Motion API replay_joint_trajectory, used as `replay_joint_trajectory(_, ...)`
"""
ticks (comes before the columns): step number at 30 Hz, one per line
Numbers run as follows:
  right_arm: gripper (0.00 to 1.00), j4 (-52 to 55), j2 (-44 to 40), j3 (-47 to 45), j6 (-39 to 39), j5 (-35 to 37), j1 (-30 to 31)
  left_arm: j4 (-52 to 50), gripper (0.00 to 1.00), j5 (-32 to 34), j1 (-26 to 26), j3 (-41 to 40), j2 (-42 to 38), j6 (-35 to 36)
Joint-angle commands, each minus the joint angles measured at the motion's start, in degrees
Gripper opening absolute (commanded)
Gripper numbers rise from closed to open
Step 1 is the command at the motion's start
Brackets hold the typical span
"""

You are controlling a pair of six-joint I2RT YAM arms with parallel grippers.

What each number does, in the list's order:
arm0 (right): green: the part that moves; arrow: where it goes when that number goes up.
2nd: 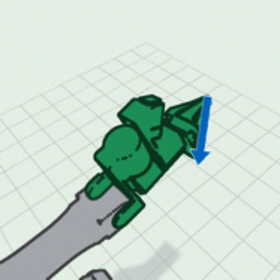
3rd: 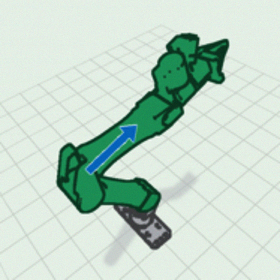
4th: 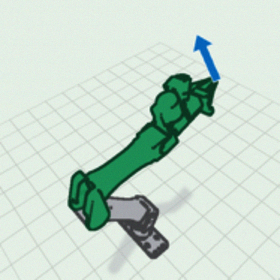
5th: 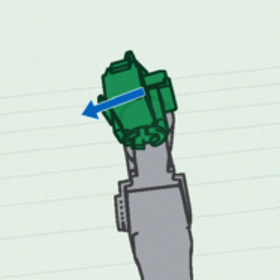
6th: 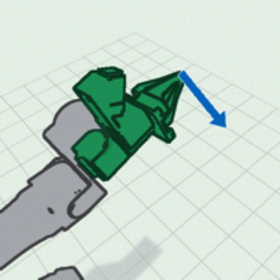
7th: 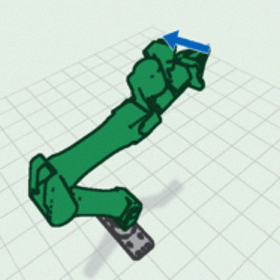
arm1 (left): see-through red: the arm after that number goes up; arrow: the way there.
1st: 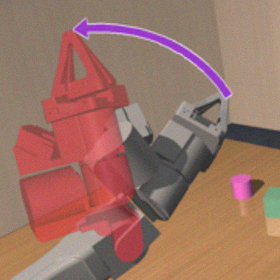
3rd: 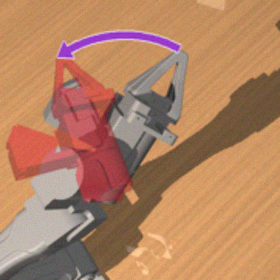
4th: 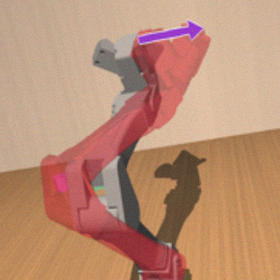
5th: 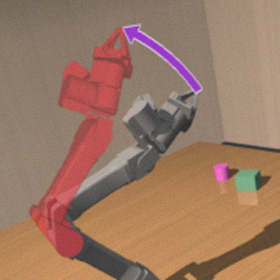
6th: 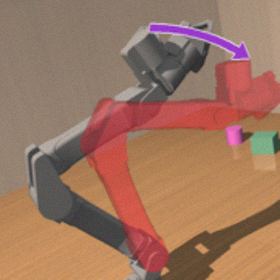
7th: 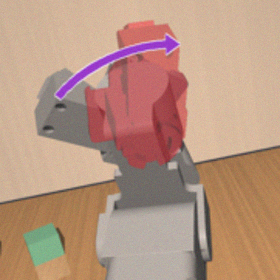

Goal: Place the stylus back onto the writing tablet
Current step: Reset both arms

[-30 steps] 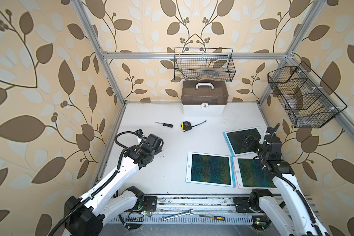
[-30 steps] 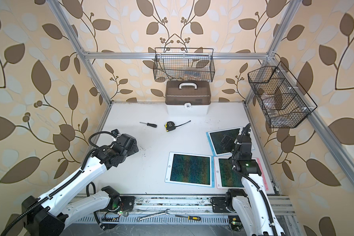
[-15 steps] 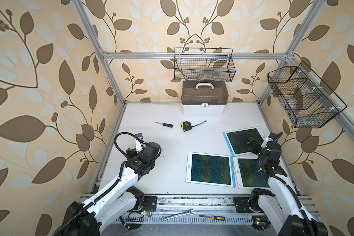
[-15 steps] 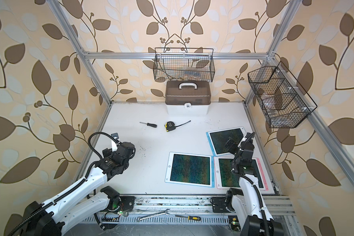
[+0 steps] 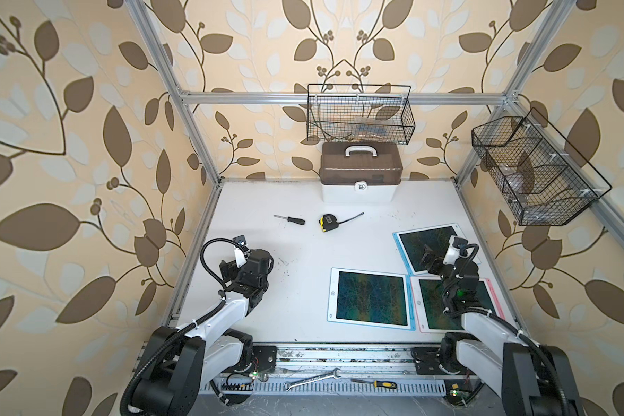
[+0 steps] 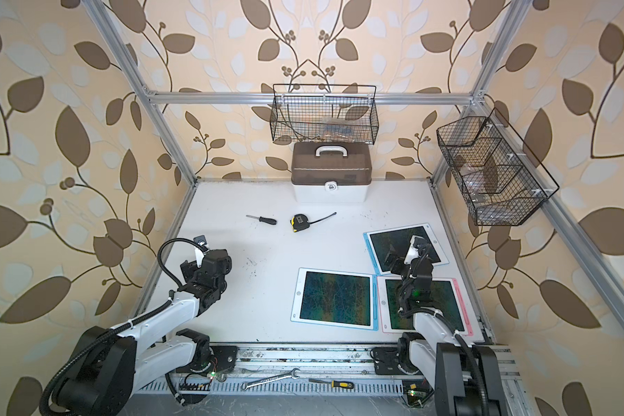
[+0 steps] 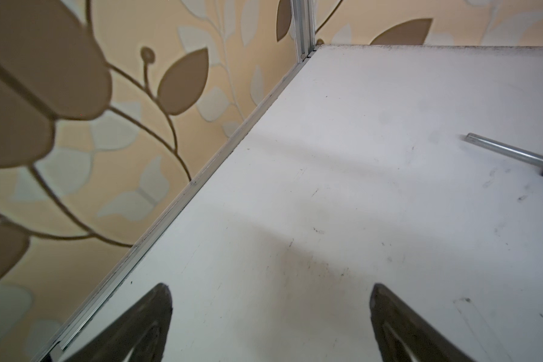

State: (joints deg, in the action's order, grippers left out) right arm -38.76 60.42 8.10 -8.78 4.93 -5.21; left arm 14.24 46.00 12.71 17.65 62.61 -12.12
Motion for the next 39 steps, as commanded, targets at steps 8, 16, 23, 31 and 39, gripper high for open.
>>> replay_joint_trajectory(8, 1.0, -21.5, 13.12, -0.7, 3.72, 0.99, 2.85, 22.99, 0.99, -13.58, -5.66, 2.61, 12.19, 8.31)
replay_joint_trajectory(16, 1.0, -18.94, 16.49, 2.16, 5.72, 4.54, 5.71, 25.38, 0.99, -20.34, -7.76, 6.12, 21.63, 9.66)
replay_joint_trajectory(23, 1.0, -19.33, 16.39, 1.92, 6.49, 5.93, 6.72, 29.59, 0.99, -30.7, -13.33, 4.84, 24.59, 7.73)
replay_joint_trajectory(31, 1.0, -19.42, 16.33, 1.85, 6.49, 6.05, 6.79, 27.61, 0.99, -30.7, -13.33, 5.11, 23.51, 7.44)
replay_joint_trajectory(39, 1.0, -18.98, 16.66, 2.2, 6.66, 6.17, 6.95, 27.68, 0.99, -30.66, -13.33, 5.03, 23.52, 7.5)
